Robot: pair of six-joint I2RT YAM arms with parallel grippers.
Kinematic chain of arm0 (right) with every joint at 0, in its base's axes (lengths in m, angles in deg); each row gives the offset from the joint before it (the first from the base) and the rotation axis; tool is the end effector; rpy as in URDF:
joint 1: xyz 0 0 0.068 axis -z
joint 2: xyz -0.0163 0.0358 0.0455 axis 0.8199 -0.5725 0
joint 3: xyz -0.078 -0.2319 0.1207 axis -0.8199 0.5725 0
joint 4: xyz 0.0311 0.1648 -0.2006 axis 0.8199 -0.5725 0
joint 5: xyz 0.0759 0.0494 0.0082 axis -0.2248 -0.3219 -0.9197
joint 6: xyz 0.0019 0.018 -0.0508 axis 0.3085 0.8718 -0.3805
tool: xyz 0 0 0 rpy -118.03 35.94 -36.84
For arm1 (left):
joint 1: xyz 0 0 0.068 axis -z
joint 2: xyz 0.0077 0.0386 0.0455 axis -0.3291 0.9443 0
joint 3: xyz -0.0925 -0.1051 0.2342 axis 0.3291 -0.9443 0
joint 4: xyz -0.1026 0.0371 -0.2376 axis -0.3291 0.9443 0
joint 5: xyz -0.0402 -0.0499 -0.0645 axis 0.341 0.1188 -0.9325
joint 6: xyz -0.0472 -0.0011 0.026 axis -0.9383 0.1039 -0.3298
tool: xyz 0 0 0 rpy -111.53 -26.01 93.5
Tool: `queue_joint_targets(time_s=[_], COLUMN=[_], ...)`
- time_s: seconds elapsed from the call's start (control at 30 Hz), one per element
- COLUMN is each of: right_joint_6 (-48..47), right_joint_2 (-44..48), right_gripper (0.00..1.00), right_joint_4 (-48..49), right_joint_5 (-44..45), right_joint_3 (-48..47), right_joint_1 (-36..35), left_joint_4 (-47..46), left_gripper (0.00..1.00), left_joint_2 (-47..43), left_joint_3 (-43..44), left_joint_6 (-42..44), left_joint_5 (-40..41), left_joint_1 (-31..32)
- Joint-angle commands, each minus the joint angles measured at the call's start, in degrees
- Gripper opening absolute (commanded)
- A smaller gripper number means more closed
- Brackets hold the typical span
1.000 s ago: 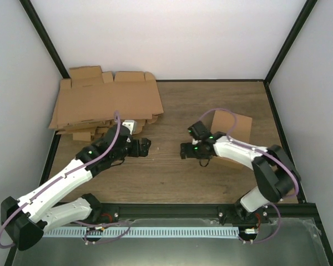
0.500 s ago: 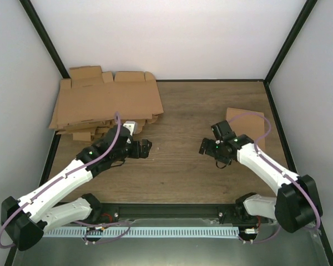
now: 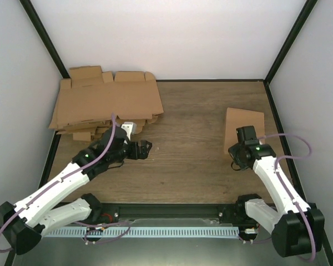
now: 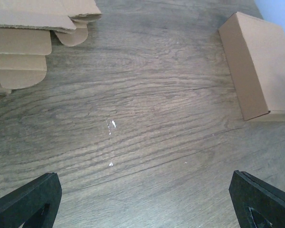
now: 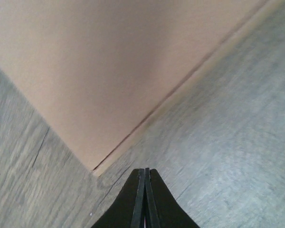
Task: Fold the paper box
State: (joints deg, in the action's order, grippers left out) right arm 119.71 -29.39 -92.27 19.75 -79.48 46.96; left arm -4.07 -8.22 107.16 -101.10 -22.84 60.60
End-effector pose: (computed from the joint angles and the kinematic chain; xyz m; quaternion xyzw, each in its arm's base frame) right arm 0.1712 0.0209 0.2231 0.4596 0.8608 0.0863 0.2010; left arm 0.1517 -0.1326 0.2837 0.0867 0.8998 -0.2414 0.3529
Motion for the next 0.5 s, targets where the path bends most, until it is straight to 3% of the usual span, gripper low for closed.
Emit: queue_joint_targets(time_s=[0.0, 0.13, 0.27, 0.37, 0.47], right_joint_6=[16.2, 17.2, 18.2, 15.0, 9.6], right_joint_2=[2.6, 5.1, 1.4, -1.6, -7.8], right_gripper=[0.01, 0.01, 0.01, 0.01, 0.01], right_joint_4=[-7.2, -2.3, 1.3, 10.6, 18.7], right_joint_5=[9.5, 8.9, 6.9, 6.8, -0.2], right_joint_3=[1.5, 4.2, 5.3, 6.9, 5.5], right_joint_1=[1.3, 2.2, 3.3, 4.8, 9.8], left_joint_4=[-0.9, -1.0, -0.8, -0.7, -0.6], left_gripper=[1.00, 1.00, 1.00, 1.00, 1.00], left_joint_2=[-1.9, -2.4, -2.0, -1.8, -1.6], left_joint_3=[-0.5, -0.5, -0.3, -0.3, -0.5], left_joint_6=[-1.0, -1.2, -0.6, -0.5, -0.3], left_joint_5=[-1.2, -1.8, -2.2, -2.6, -2.2], left_joint_1=[-0.2, -0.2, -0.2, -0.2, -0.2])
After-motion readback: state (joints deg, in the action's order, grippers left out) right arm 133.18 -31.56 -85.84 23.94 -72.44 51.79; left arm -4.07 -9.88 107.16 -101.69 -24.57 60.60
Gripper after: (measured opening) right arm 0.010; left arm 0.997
